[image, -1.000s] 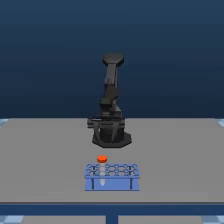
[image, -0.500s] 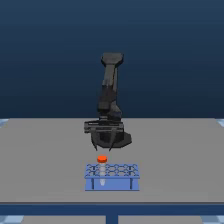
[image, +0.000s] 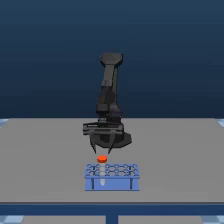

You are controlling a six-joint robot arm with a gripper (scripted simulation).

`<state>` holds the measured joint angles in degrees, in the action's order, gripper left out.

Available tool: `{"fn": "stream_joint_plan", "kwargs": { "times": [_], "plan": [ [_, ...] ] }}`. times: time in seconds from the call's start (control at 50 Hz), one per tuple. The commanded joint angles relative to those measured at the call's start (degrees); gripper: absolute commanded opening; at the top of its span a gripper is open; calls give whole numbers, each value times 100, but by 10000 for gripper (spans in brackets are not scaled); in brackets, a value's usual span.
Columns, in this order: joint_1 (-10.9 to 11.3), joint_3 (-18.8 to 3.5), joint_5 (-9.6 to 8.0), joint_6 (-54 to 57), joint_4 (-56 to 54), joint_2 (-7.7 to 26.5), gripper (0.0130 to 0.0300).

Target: Pick up the centrifuge tube on the rack

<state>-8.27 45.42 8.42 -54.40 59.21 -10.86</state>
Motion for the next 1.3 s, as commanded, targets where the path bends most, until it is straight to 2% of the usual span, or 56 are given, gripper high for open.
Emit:
{"fn": "stream_joint_plan", "kwargs": {
  "times": [0.02, 0.4, 0.9, 1.3],
  "plan": [
    [-4, -29, -9, -88, 54, 31, 300],
    [-5, -19, 14, 142, -171, 65, 300],
    [-2, 81, 111, 996, -1021, 118, 300],
    [-2, 184, 292, 1970, -1979, 267, 300]
  ]
}}
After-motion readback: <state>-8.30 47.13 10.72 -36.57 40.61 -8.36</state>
